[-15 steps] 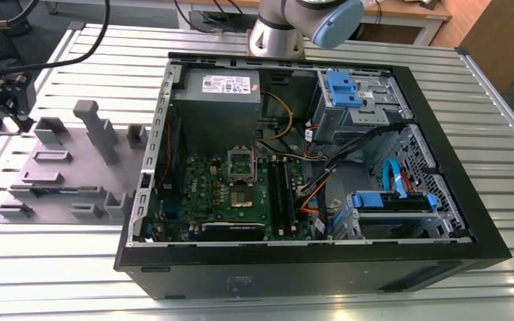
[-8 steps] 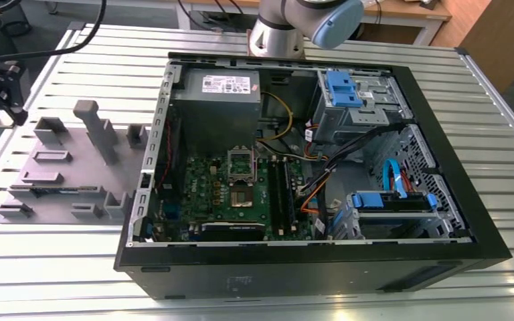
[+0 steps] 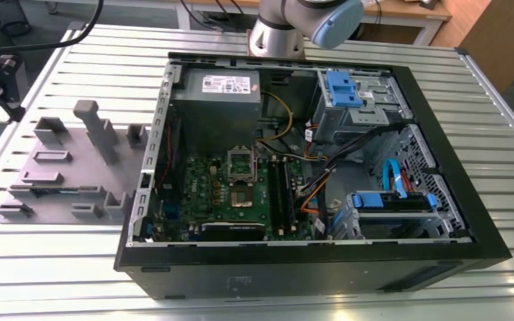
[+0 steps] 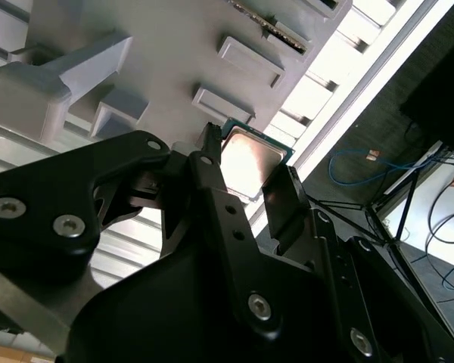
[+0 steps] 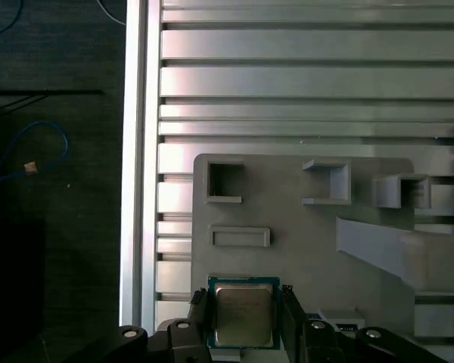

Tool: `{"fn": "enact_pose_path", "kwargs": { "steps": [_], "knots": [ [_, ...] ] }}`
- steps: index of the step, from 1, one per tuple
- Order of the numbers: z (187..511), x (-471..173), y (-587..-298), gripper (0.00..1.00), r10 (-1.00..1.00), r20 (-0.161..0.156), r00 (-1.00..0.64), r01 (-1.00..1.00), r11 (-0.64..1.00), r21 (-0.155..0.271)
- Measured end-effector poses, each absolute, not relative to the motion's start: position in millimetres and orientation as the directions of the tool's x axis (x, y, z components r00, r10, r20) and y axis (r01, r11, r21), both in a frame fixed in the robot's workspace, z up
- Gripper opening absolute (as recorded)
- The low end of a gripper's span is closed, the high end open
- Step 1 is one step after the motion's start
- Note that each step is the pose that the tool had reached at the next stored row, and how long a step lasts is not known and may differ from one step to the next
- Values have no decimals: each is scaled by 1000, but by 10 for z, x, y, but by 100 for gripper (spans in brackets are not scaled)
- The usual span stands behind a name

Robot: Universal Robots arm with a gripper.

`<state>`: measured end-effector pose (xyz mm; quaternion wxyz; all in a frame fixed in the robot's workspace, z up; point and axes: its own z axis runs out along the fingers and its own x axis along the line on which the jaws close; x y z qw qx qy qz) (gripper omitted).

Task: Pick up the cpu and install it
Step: 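Pick up the cpu and move it towards the insertion slot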

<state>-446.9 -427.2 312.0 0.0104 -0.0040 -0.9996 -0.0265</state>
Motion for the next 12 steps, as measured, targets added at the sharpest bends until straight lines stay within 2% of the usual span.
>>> {"fn": "enact_pose_path", "kwargs": {
  "steps": [12],
  "knots": [
    [3170,-4469,-4271,47,8,21,-1000,9,999,50]
  ]
}}
